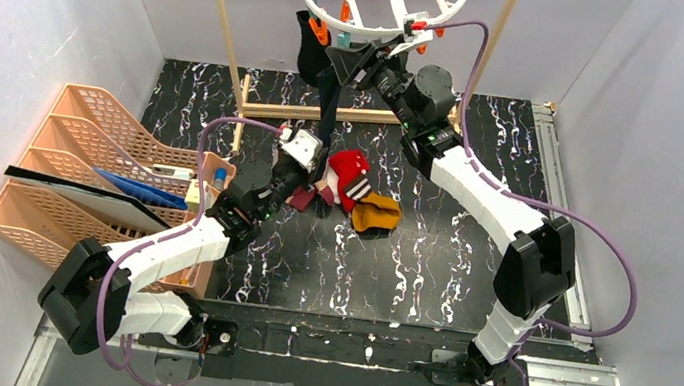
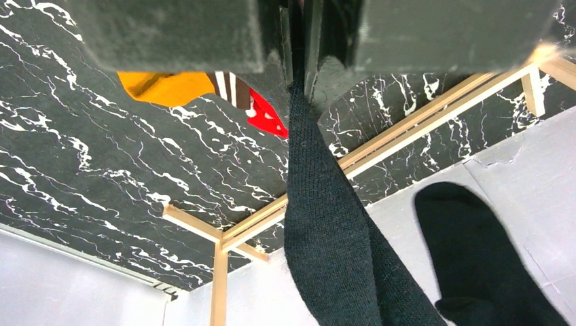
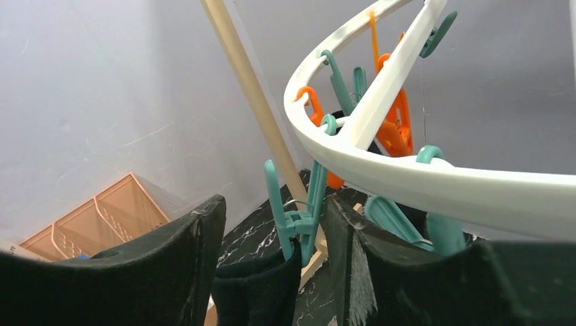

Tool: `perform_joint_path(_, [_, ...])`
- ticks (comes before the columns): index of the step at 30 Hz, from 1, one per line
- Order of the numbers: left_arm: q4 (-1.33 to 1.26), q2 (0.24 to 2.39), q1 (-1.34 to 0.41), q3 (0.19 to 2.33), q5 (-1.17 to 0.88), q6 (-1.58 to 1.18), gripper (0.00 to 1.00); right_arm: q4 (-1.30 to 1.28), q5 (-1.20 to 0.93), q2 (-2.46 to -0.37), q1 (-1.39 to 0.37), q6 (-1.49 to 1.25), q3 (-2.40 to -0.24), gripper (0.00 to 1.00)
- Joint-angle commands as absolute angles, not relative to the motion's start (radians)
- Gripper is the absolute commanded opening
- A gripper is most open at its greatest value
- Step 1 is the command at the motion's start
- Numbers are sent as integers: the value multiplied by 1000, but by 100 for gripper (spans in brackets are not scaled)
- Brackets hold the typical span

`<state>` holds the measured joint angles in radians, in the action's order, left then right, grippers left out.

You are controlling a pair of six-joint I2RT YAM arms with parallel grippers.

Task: Remove the socks clipped to the hanger

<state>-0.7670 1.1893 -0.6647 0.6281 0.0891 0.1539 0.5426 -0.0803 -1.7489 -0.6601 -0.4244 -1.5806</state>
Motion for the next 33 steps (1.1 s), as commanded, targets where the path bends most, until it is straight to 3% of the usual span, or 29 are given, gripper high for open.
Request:
perform_joint_path(1, [-727,1182,-680,650,84,174,0,614,-66,-1764,-654,-440,-1631,62])
perform_joint_path(21, [-697,1201,-706,659,100,205,0,615,-55,-1783,-651,-417,-1669,50])
perform_joint_path(33, [-671,1218,-716,673,135,213,0,607,-55,-1771,-648,-412,-1674,27])
